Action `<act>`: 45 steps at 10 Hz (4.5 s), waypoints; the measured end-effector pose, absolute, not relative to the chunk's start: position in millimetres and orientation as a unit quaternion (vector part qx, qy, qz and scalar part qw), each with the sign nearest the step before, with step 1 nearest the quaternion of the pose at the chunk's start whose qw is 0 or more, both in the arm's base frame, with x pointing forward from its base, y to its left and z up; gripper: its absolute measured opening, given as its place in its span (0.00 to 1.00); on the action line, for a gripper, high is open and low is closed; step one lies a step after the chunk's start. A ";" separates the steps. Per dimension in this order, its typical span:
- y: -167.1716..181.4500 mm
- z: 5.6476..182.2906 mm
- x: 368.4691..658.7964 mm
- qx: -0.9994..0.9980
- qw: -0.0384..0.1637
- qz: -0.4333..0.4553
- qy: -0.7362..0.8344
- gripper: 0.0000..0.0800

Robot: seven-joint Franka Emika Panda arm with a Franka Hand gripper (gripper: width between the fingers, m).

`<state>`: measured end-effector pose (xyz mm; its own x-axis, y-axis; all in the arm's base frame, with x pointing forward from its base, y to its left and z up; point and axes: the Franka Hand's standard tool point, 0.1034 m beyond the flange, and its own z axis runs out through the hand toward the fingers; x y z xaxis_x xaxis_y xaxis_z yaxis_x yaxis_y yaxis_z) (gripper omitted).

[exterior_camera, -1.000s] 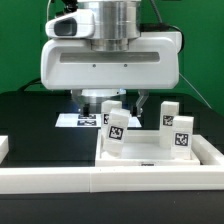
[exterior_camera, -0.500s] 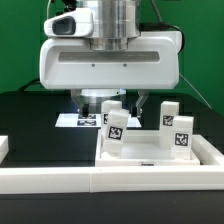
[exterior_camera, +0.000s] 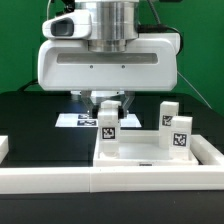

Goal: Assemble square table

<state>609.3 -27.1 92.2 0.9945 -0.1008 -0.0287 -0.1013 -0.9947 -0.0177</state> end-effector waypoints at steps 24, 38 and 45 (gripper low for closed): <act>-4.9 89.5 620.1 -0.609 0.040 -0.021 0.792 0.36; 2.4 88.0 620.2 -0.750 0.045 -0.022 0.660 0.81; 1.3 86.8 619.6 -0.894 0.036 -0.032 0.445 0.81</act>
Offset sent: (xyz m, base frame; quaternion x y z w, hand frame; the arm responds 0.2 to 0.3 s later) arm 0.0000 0.0000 0.0000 0.0000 0.0000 0.1938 0.9810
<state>619.6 1.3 86.8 0.6017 -0.7983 0.0249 -0.7938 -0.6011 -0.0929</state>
